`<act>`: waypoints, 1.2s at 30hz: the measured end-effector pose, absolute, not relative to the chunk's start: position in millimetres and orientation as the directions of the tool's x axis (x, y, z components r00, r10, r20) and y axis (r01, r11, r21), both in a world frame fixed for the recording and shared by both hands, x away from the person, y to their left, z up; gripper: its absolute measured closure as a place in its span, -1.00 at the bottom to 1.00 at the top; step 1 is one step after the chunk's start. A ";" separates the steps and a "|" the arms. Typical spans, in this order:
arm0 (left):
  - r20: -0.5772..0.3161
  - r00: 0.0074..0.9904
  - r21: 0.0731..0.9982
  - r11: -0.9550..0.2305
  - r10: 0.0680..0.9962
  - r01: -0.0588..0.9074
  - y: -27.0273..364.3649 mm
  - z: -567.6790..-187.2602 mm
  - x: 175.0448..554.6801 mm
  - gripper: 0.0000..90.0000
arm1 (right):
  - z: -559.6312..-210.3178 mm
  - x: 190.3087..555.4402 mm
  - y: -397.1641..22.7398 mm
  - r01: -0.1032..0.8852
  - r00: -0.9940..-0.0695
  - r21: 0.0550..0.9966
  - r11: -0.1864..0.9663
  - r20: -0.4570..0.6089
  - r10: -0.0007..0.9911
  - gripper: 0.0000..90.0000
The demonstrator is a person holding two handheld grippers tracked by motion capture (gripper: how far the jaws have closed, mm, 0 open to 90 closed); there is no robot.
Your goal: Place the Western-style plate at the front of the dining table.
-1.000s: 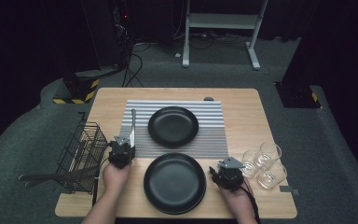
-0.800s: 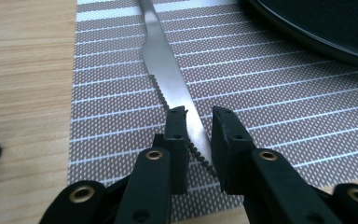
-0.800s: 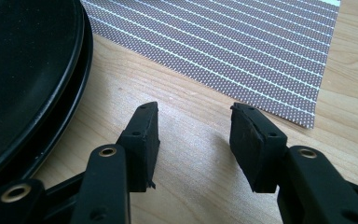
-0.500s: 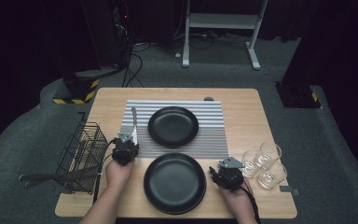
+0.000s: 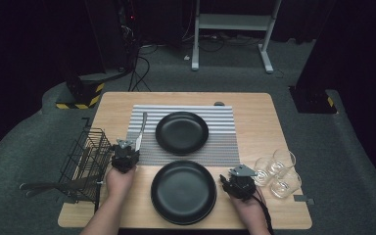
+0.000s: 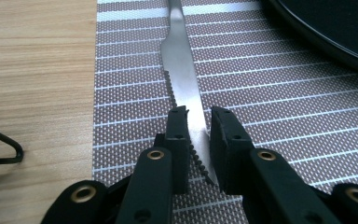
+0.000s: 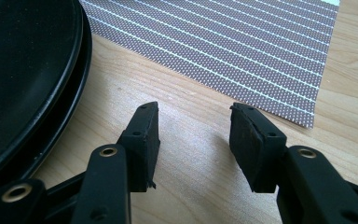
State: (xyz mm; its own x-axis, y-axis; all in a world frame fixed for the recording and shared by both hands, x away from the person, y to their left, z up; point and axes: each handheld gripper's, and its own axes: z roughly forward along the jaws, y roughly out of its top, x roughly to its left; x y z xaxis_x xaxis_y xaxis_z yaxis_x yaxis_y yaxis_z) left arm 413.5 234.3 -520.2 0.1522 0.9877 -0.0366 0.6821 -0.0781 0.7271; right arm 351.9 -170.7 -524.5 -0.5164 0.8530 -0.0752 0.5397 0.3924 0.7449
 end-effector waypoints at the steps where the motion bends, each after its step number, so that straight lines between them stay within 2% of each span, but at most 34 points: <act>1: -0.033 0.156 0.729 -0.083 0.987 0.679 234.0 -520.5 413.3 0.72 | -524.5 351.7 -170.6 0.538 -0.517 0.746 0.393 -0.077 0.853 0.17; 6: -0.048 0.162 0.737 -0.074 0.986 0.671 235.3 -521.8 412.3 0.69 | -524.5 352.1 -170.5 0.539 -0.519 0.745 0.394 -0.076 0.852 0.17; 12: -0.052 0.176 0.750 -0.078 0.983 0.657 233.7 -523.6 409.7 0.53 | -524.6 351.6 -170.3 0.532 -0.521 0.749 0.395 -0.079 0.850 0.17; 21: -0.047 0.181 0.759 -0.083 0.982 0.646 232.7 -525.2 408.3 0.43 | -524.4 351.5 -171.4 0.531 -0.520 0.753 0.389 -0.073 0.851 0.16; 24: -0.042 0.177 0.760 -0.083 0.983 0.644 232.6 -525.5 407.6 0.46 | -524.4 351.8 -171.3 0.535 -0.519 0.750 0.389 -0.071 0.852 0.16; 27: -0.024 0.171 0.758 -0.093 0.985 0.646 233.0 -525.1 407.7 0.69 | -524.4 351.7 -171.3 0.532 -0.520 0.752 0.389 -0.072 0.851 0.16; 28: -0.032 0.169 0.757 -0.087 0.985 0.647 233.2 -525.0 408.0 0.71 | -524.3 351.5 -171.3 0.533 -0.519 0.752 0.388 -0.072 0.852 0.16; 36: -0.033 0.174 0.747 -0.091 0.984 0.659 232.7 -523.0 412.0 0.72 | -524.3 351.6 -171.7 0.532 -0.519 0.754 0.387 -0.071 0.852 0.16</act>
